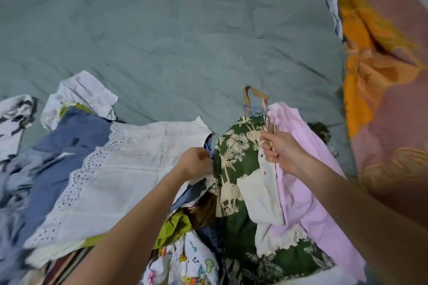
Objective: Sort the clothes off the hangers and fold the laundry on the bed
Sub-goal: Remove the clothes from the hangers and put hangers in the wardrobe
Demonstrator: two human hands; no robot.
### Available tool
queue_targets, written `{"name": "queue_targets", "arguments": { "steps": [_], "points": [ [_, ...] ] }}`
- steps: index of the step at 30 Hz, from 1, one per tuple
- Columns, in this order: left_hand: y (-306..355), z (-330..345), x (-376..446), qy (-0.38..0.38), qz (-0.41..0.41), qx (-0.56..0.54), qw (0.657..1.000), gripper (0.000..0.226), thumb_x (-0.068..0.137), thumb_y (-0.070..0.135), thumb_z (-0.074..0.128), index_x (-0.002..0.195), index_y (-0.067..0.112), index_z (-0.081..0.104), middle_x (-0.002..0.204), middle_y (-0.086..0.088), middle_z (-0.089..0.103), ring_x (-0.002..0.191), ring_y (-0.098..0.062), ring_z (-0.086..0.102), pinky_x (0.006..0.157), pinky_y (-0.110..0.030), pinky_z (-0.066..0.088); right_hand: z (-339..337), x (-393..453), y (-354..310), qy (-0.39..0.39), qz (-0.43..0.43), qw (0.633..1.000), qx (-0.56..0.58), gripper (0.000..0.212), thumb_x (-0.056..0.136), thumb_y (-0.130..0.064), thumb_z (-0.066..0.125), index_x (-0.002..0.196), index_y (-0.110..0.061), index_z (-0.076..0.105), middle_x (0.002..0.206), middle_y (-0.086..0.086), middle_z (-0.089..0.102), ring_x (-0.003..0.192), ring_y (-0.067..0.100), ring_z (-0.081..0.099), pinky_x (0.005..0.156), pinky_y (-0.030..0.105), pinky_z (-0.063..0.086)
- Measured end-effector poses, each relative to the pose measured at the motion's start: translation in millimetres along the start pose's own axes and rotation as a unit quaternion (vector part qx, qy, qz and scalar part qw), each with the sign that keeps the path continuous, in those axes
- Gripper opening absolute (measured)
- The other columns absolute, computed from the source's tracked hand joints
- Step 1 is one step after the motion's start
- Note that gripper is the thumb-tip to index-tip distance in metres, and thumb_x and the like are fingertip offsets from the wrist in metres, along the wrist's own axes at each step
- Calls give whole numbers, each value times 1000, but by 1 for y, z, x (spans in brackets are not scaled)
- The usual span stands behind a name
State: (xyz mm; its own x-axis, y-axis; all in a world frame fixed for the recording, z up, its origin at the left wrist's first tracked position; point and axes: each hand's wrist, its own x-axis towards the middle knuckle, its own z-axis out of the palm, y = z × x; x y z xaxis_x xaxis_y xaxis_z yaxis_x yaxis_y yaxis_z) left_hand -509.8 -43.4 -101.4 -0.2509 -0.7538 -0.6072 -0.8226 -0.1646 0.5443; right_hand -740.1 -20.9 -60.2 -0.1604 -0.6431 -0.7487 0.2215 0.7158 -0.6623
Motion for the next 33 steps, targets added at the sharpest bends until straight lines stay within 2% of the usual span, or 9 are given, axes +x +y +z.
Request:
{"name": "queue_targets", "arguments": {
  "steps": [3,5,8,10,13,18,23,28,33],
  "points": [
    [-1,14,12,-9,-5,20,1000,29,84,13,50,104,13,71,105,-9,69,93,-25,61,83,-34,51,20,8,10,-4,-9,997,-71,11,94,-18,58,93,-11,50,64,6,57,39,9,36,33,18,23],
    [-5,19,17,1,3,40,999,33,84,8,47,107,14,71,104,-9,70,92,-26,63,80,-32,51,37,25,17,23,-16,988,-149,24,87,-31,68,96,-15,53,76,8,64,49,12,47,38,21,35],
    [-18,22,21,12,16,21,1000,32,87,9,51,106,21,73,102,-2,72,90,-20,63,75,-26,47,66,54,31,99,-41,939,-328,65,64,-60,76,110,-16,62,101,7,70,85,24,68,72,36,57],
    [-30,23,19,19,12,24,999,23,89,17,56,102,25,74,100,2,72,90,-18,63,78,-27,50,81,68,46,138,-44,915,-377,79,59,-60,79,121,-15,59,115,7,64,107,29,62,89,38,53],
    [-45,24,20,35,-8,28,999,8,87,32,62,91,32,70,94,7,71,87,-15,64,79,-31,53,88,80,62,170,-24,897,-407,84,63,-45,83,123,1,46,122,13,57,116,33,56,95,39,49],
    [-45,18,28,82,-45,107,990,14,84,39,64,95,30,63,95,10,68,92,-15,62,78,-29,48,72,88,58,141,-30,871,-470,31,77,-18,70,105,-5,65,106,14,67,102,32,63,83,32,50],
    [-46,13,37,47,-50,154,986,24,89,38,58,107,27,68,105,3,69,97,-21,63,74,-27,46,50,88,58,134,12,859,-493,20,75,-7,65,94,-2,63,93,14,65,91,32,64,68,29,49],
    [-33,13,52,31,-64,215,974,25,85,31,60,103,14,63,104,-5,67,96,-27,64,68,-29,41,35,82,62,123,37,904,-407,23,71,-4,70,92,-6,61,89,13,65,86,32,63,77,41,56],
    [-41,-2,50,91,-40,150,984,22,91,21,51,100,6,63,109,-14,63,100,-33,61,80,-35,46,47,75,35,70,72,979,-178,17,75,0,70,74,-9,57,62,6,52,51,15,44,38,19,32]
  ]
}}
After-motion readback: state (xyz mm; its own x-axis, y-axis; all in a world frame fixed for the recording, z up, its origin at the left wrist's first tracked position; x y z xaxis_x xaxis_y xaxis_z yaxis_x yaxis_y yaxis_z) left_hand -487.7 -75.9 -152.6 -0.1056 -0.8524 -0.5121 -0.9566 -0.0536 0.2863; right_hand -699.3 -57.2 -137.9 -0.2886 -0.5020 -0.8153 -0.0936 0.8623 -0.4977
